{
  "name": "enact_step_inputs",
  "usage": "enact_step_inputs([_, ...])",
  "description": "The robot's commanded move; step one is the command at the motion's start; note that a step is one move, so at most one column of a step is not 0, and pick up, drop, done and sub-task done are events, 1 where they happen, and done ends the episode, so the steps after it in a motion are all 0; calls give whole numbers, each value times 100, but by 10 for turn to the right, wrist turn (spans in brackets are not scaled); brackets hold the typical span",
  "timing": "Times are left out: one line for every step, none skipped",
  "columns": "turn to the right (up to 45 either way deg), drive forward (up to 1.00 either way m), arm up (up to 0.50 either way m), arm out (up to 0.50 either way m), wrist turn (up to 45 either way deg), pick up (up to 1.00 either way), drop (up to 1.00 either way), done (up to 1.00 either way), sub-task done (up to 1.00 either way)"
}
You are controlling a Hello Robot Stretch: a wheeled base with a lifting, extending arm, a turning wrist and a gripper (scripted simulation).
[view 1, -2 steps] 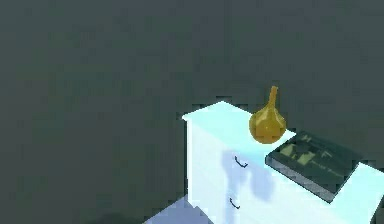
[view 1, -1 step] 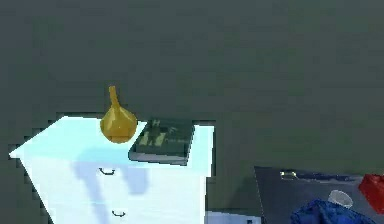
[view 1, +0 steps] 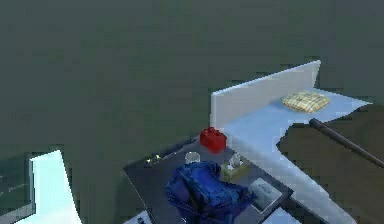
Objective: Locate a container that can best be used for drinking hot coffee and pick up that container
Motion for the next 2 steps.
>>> enact_step_inputs([450,0,0,0,0,0,0,0,0])
enact_step_inputs([0,60,0,0,0,0,0,0,0])
